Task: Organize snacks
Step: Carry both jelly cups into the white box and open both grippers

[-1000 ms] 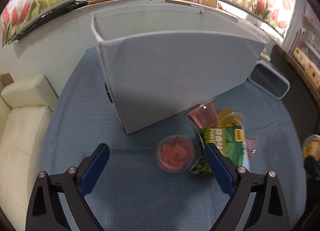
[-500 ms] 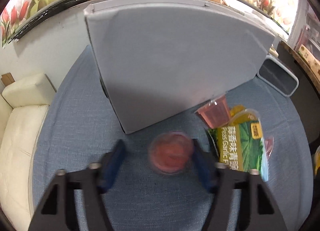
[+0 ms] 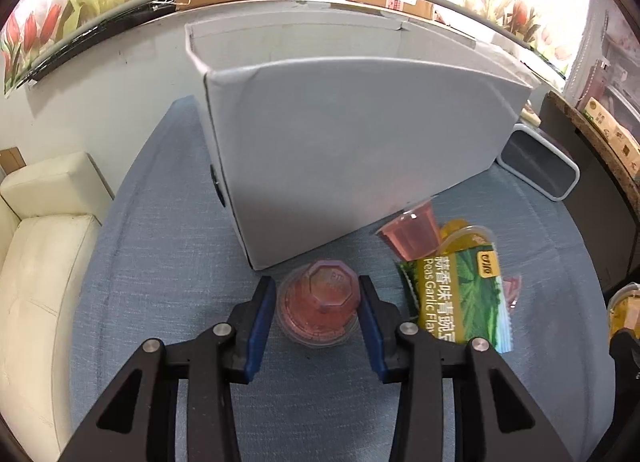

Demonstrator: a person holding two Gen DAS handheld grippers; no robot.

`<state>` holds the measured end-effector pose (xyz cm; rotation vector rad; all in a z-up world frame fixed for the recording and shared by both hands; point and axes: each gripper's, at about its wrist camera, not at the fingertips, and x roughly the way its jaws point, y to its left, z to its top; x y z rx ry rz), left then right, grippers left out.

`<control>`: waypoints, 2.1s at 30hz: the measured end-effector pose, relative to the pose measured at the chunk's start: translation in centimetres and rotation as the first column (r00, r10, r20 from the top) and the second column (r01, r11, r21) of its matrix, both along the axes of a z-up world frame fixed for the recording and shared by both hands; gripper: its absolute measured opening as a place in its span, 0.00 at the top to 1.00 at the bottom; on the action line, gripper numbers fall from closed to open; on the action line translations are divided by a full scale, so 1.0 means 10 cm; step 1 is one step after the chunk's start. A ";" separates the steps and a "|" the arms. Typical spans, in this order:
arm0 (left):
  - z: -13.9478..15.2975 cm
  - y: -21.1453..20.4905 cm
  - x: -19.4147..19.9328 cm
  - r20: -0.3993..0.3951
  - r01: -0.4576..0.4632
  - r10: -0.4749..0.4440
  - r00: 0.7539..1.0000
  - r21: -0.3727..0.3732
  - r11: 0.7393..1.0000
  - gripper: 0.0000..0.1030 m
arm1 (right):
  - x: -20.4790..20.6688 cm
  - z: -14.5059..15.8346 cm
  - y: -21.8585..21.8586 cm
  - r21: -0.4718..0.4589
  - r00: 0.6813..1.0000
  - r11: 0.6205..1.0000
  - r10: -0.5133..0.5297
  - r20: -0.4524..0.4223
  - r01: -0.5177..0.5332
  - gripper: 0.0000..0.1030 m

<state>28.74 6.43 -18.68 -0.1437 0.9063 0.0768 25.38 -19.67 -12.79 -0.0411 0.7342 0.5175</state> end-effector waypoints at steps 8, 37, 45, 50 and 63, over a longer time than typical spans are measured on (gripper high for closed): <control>0.15 -0.04 -0.16 0.017 0.010 -0.009 1.000 -0.033 0.999 0.57 | -0.08 0.05 0.00 0.014 1.000 1.000 0.011 0.003 -0.011 0.62; 1.72 0.05 0.38 0.181 0.082 -0.074 0.981 -0.040 0.996 0.56 | 1.13 1.10 0.69 0.020 0.992 0.996 0.085 0.091 -0.087 0.62; 1.65 0.30 0.88 0.154 0.066 -0.057 0.986 -0.054 0.996 0.56 | 1.81 1.10 1.13 0.015 0.994 0.994 0.107 0.039 -0.107 0.62; 1.46 0.38 1.02 0.124 0.064 -0.056 0.991 -0.062 0.996 0.56 | 2.11 0.93 1.33 -0.041 0.995 0.994 0.101 0.011 -0.101 0.62; 1.24 0.60 1.07 0.148 0.026 -0.010 0.989 -0.109 0.994 0.06 | 2.31 0.86 1.25 -0.037 1.000 0.999 0.020 0.024 -0.019 0.13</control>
